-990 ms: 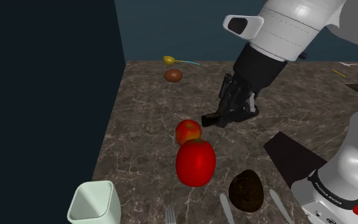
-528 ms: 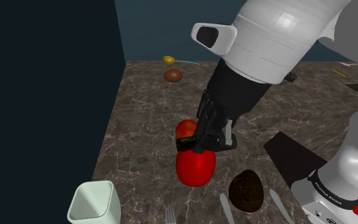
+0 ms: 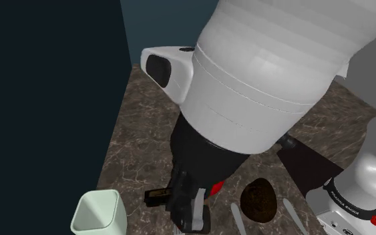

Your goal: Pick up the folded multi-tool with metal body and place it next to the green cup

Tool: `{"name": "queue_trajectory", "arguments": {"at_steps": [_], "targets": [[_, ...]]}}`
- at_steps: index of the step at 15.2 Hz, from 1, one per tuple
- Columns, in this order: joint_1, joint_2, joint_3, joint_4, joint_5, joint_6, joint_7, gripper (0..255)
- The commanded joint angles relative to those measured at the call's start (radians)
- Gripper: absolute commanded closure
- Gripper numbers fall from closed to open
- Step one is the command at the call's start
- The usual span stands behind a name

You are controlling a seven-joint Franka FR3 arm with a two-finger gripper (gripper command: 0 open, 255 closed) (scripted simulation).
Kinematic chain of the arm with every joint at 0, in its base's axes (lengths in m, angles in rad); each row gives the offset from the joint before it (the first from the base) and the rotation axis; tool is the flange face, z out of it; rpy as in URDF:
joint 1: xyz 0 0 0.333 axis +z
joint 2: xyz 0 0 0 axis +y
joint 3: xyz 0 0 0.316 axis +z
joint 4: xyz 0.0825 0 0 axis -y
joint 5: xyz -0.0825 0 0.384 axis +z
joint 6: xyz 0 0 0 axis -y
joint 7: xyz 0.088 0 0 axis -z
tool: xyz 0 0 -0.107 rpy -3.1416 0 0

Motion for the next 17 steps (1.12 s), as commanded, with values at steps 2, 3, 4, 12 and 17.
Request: {"name": "queue_trajectory", "arguments": {"at_steps": [2, 3, 4, 12, 17], "targets": [[-0.001, 0.117, 0.063, 0.117, -0.088, -0.015, 0.106, 255], [0.003, 0.157, 0.081, 0.155, -0.122, -0.022, 0.142, 255], [0.011, 0.199, 0.097, 0.195, -0.158, -0.03, 0.179, 255], [0.078, 0.379, 0.126, 0.324, -0.317, -0.033, 0.325, 255], [0.08, 0.396, 0.121, 0.274, -0.338, 0.028, 0.342, 255]]}}
